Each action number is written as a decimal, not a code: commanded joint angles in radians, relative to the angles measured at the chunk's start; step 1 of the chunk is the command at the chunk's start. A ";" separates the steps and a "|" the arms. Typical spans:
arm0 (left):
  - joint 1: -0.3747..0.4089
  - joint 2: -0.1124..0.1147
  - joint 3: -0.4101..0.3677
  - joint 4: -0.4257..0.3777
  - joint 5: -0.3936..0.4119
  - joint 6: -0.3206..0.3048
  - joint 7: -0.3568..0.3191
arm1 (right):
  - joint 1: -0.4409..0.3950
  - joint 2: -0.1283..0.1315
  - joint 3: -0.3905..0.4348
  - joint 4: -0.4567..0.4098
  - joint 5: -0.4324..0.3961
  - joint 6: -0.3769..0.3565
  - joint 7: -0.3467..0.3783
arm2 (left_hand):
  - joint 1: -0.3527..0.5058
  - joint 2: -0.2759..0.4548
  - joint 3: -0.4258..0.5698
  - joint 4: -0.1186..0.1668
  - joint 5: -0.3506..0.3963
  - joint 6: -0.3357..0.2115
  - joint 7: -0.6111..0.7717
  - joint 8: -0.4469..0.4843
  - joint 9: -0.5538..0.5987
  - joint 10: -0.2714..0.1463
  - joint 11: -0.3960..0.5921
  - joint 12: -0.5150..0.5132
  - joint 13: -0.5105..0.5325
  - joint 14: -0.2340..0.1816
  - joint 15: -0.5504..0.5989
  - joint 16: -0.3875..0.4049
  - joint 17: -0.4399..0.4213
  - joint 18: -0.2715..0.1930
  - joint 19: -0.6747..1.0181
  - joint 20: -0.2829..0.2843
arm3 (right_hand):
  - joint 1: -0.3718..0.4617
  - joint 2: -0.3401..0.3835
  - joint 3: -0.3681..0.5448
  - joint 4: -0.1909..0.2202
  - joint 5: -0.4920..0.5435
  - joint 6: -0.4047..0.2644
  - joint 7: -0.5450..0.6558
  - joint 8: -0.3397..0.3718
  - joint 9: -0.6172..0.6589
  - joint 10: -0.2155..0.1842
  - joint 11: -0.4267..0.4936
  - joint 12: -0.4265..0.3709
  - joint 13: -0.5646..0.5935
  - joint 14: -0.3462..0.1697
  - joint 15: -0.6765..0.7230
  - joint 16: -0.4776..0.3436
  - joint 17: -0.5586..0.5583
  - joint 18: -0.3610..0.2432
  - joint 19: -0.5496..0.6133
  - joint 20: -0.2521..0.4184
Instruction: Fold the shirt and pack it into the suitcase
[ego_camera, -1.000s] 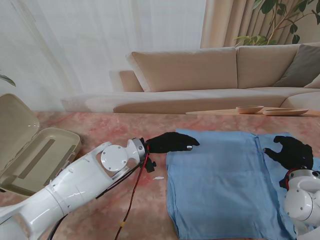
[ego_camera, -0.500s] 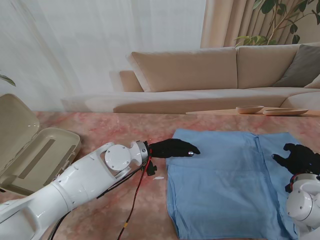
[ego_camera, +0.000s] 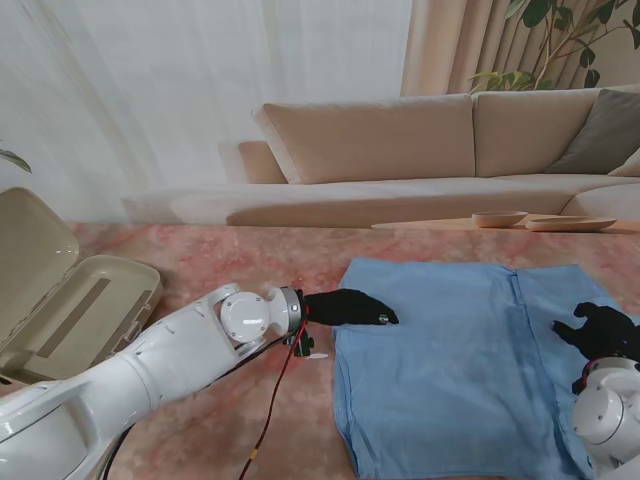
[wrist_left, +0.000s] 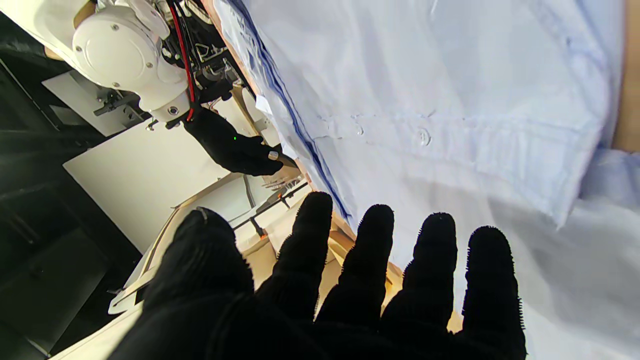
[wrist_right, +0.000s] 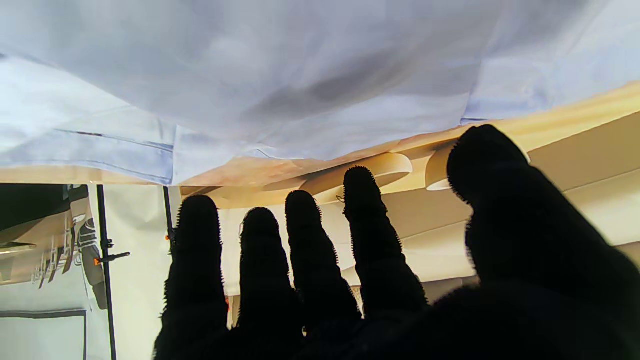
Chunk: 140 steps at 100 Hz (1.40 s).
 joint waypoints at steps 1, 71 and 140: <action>-0.007 -0.011 0.007 0.016 0.005 -0.005 -0.012 | -0.006 -0.005 -0.002 0.021 0.011 0.009 0.014 | -0.040 0.057 -0.009 -0.003 -0.029 -0.004 -0.017 -0.005 -0.021 0.001 0.005 0.012 -0.023 0.004 0.024 0.016 -0.017 -0.028 0.032 0.002 | 0.016 0.015 -0.014 0.040 -0.034 0.006 -0.019 -0.002 -0.022 0.013 -0.008 -0.011 -0.037 -0.005 -0.010 -0.024 -0.008 -0.003 -0.024 0.027; -0.033 0.044 0.054 -0.006 0.120 0.041 -0.048 | -0.004 -0.002 -0.041 0.043 0.090 0.006 0.086 | -0.062 0.071 -0.009 -0.003 -0.046 -0.013 -0.019 -0.002 -0.021 -0.002 0.010 0.015 -0.015 0.003 0.031 0.023 -0.016 -0.032 0.043 0.012 | 0.019 0.065 -0.050 0.044 -0.027 0.007 -0.017 0.001 -0.019 0.024 -0.010 -0.016 -0.014 0.036 0.000 -0.023 0.017 0.021 -0.002 0.053; 0.052 0.187 -0.042 -0.174 0.252 0.156 -0.102 | -0.049 0.016 -0.077 -0.055 0.133 -0.002 0.240 | -0.069 0.071 -0.008 -0.002 -0.058 -0.021 -0.020 0.000 -0.023 -0.009 0.014 0.016 -0.014 -0.004 0.031 0.023 -0.021 -0.037 0.037 0.014 | 0.029 0.114 -0.113 0.049 -0.034 0.012 -0.023 0.001 -0.017 0.027 -0.016 -0.013 -0.005 0.068 0.014 -0.009 0.019 0.037 0.036 0.046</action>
